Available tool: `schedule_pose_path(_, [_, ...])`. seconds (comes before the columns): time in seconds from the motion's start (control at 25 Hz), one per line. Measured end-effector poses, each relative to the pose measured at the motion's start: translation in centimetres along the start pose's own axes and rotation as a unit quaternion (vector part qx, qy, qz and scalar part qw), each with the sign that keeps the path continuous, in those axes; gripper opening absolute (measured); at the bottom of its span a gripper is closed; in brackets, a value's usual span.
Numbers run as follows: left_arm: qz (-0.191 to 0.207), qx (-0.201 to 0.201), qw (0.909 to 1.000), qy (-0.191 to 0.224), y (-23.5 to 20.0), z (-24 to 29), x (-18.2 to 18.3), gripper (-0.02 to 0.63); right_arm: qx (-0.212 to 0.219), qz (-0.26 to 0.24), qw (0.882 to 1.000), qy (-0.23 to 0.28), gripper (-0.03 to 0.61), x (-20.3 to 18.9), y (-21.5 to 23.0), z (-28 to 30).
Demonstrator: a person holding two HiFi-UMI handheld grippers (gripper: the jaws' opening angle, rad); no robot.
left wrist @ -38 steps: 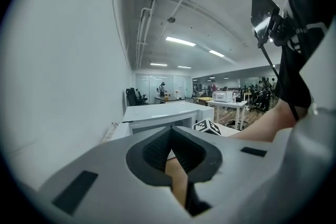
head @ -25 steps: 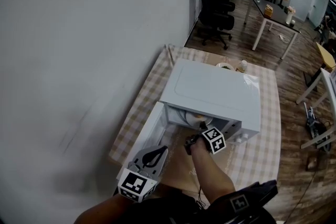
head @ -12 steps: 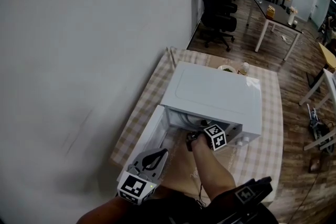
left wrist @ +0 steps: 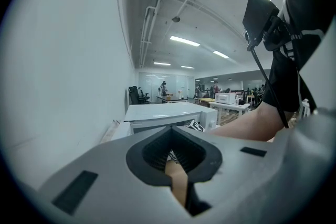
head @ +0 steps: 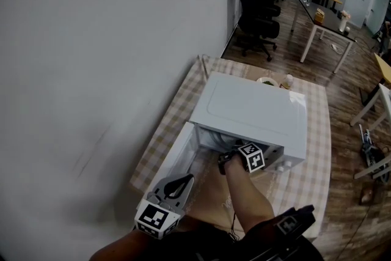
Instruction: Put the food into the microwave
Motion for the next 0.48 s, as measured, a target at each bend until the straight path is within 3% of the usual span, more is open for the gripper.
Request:
schedule_pose_path(0.24, [-0.003, 0.002, 1.0000, 0.005, -0.1, -0.5, 0.0, 0.008, -0.035, -0.070, 0.997, 0.008, 0.099, -0.1, -0.2, -0.2])
schedule_pose_path(0.48, [0.000, 0.009, 0.9999, 0.014, -0.1, -1.5, 0.1, 0.008, -0.025, -0.092, 0.995, 0.004, 0.196, -0.6, -0.8, -0.8])
Point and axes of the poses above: the fingertips, and each gripper's own axes: z forward along the fingers, y to its right, x out of its top, the point moved 1 cm from there along -z, backward along the fingers, and after that the axes turned 13 degrees about -x, right-handed, at the moved point
